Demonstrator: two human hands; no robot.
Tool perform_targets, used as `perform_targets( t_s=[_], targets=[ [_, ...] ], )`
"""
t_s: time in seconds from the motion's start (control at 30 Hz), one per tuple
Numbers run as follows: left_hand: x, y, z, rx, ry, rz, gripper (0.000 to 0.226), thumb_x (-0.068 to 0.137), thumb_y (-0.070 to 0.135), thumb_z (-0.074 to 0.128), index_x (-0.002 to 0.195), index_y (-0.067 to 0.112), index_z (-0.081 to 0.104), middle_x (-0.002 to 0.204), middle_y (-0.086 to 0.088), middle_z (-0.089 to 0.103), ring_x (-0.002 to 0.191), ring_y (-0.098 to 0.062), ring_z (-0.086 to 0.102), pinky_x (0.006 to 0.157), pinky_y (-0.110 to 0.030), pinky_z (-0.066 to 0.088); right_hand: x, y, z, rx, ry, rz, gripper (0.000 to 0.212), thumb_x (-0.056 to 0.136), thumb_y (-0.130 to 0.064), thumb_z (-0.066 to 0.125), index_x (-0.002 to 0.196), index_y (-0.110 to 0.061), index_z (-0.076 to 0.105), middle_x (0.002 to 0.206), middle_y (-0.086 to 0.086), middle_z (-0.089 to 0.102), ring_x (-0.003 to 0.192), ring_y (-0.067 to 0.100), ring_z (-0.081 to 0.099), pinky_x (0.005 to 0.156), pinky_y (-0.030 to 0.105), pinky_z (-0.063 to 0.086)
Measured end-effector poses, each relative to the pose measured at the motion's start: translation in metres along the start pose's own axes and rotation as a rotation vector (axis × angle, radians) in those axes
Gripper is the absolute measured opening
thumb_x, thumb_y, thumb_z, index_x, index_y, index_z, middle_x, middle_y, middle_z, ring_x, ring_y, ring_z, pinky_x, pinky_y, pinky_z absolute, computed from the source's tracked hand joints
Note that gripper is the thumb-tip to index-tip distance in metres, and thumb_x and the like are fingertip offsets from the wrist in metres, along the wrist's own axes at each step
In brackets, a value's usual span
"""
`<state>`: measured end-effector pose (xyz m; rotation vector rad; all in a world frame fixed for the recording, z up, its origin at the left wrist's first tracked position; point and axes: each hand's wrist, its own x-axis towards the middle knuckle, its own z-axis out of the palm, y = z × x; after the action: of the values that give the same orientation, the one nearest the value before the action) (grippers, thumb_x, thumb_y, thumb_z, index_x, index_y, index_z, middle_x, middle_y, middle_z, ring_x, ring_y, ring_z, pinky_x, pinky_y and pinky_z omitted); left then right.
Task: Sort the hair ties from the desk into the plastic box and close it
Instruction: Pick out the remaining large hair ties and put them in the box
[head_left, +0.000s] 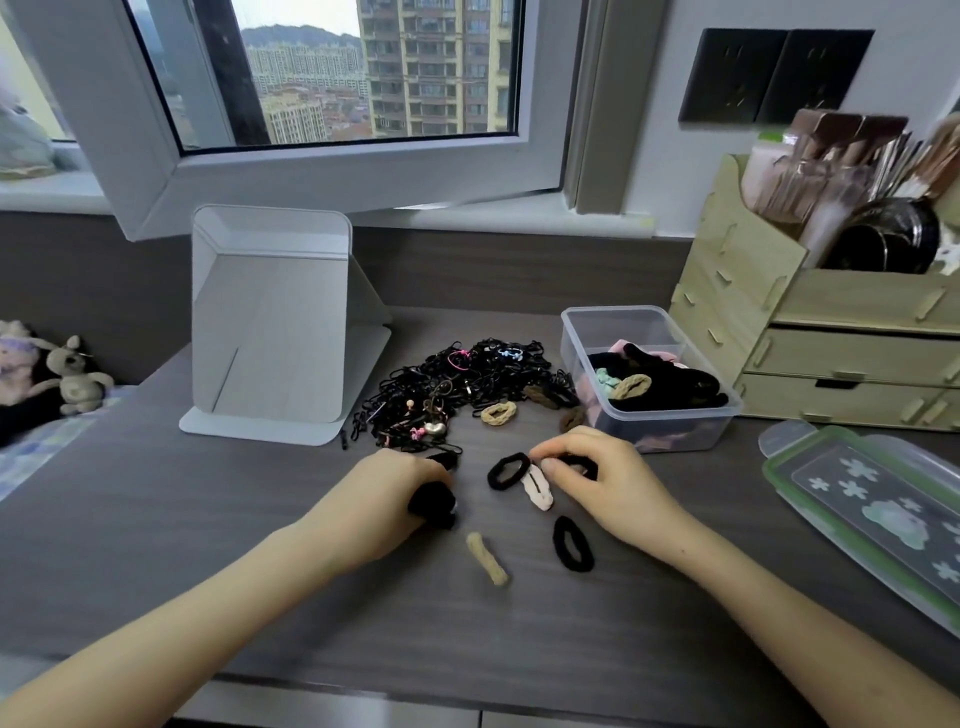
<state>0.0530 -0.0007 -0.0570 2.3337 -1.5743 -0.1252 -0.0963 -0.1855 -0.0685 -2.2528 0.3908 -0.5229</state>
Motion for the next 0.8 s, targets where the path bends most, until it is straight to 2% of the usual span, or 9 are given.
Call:
perform_targets(
  t_s=[0.1, 0.17, 0.23, 0.27, 0.37, 0.53, 0.6, 0.7, 0.8],
  targets=[
    [0.006, 0.002, -0.003, -0.014, -0.007, -0.018, 0.017, 0.079, 0.018, 0.066, 0.095, 0.025, 0.068, 0.095, 0.003, 0.072, 0.093, -0.016, 0.064, 0.074, -0.022, 0.044, 0.002, -0.001, -0.009, -0.087, -0.034, -0.009, 0.02, 0.087, -0.015, 0.06, 0.103, -0.022, 0.069, 0.092, -0.009, 0.06, 0.081, -0.002, 0.057, 0.07, 0.003, 0.039],
    [0.011, 0.004, -0.009, -0.06, 0.011, -0.041, 0.021, 0.077, 0.014, 0.068, 0.096, 0.022, 0.069, 0.095, 0.004, 0.072, 0.094, -0.014, 0.064, 0.075, -0.018, 0.046, 0.0, 0.0, -0.009, -0.209, -0.141, -0.022, 0.029, 0.088, -0.019, 0.059, 0.115, -0.027, 0.063, 0.09, -0.012, 0.051, 0.074, 0.0, 0.054, 0.068, 0.008, 0.039],
    [0.017, 0.007, -0.016, -0.112, 0.05, -0.06, 0.023, 0.076, 0.013, 0.07, 0.098, 0.021, 0.069, 0.093, 0.007, 0.07, 0.091, -0.011, 0.062, 0.07, -0.01, 0.04, -0.003, 0.001, -0.003, -0.339, -0.247, -0.039, 0.036, 0.089, -0.025, 0.057, 0.124, -0.034, 0.054, 0.093, -0.01, 0.047, 0.081, 0.003, 0.052, 0.072, 0.014, 0.038],
    [0.019, 0.009, -0.02, -0.139, 0.069, -0.076, 0.022, 0.076, 0.017, 0.071, 0.097, 0.021, 0.069, 0.093, 0.007, 0.07, 0.088, -0.012, 0.061, 0.07, -0.012, 0.039, -0.004, 0.001, 0.0, -0.39, -0.266, -0.047, 0.036, 0.091, -0.027, 0.054, 0.125, -0.036, 0.052, 0.095, -0.01, 0.046, 0.086, 0.008, 0.052, 0.075, 0.019, 0.039],
    [0.027, 0.012, -0.031, -0.345, 0.067, -0.189, 0.015, 0.071, 0.024, 0.075, 0.085, 0.025, 0.069, 0.084, 0.003, 0.071, 0.076, -0.012, 0.063, 0.071, -0.026, 0.049, -0.002, -0.001, 0.004, -0.463, -0.253, -0.084, 0.024, 0.093, -0.03, 0.049, 0.116, -0.031, 0.055, 0.102, -0.005, 0.053, 0.094, 0.018, 0.055, 0.076, 0.026, 0.038],
    [0.041, 0.008, -0.04, -0.741, 0.025, -0.312, 0.012, 0.073, 0.004, 0.074, 0.078, 0.015, 0.07, 0.063, -0.002, 0.064, 0.052, -0.008, 0.056, 0.053, -0.02, 0.047, 0.011, -0.01, 0.003, -0.607, -0.369, -0.142, 0.017, 0.092, -0.031, 0.049, 0.107, -0.023, 0.053, 0.102, 0.002, 0.06, 0.092, 0.023, 0.055, 0.069, 0.028, 0.034],
    [0.047, 0.008, -0.043, -0.839, 0.022, -0.329, 0.013, 0.075, 0.002, 0.072, 0.074, 0.015, 0.069, 0.058, 0.001, 0.06, 0.051, -0.011, 0.051, 0.045, -0.018, 0.042, 0.013, -0.013, 0.003, -0.638, -0.368, -0.18, 0.014, 0.092, -0.027, 0.048, 0.101, -0.019, 0.054, 0.1, 0.004, 0.061, 0.09, 0.024, 0.055, 0.07, 0.03, 0.035],
    [0.055, 0.01, -0.046, -0.934, 0.031, -0.348, 0.015, 0.076, 0.0, 0.07, 0.074, 0.014, 0.068, 0.063, -0.005, 0.058, 0.054, -0.015, 0.047, 0.05, -0.024, 0.039, 0.01, -0.015, 0.009, -0.669, -0.345, -0.201, 0.013, 0.093, -0.019, 0.042, 0.098, -0.012, 0.053, 0.097, 0.011, 0.06, 0.086, 0.032, 0.057, 0.071, 0.037, 0.042],
    [0.065, 0.014, -0.049, -0.955, 0.033, -0.356, 0.011, 0.077, 0.0, 0.069, 0.081, 0.01, 0.067, 0.067, -0.006, 0.057, 0.053, -0.012, 0.049, 0.047, -0.019, 0.042, 0.009, -0.017, 0.008, -0.595, -0.354, -0.176, 0.009, 0.092, -0.016, 0.043, 0.088, -0.013, 0.05, 0.091, 0.01, 0.057, 0.084, 0.031, 0.056, 0.073, 0.04, 0.044]
  ],
)
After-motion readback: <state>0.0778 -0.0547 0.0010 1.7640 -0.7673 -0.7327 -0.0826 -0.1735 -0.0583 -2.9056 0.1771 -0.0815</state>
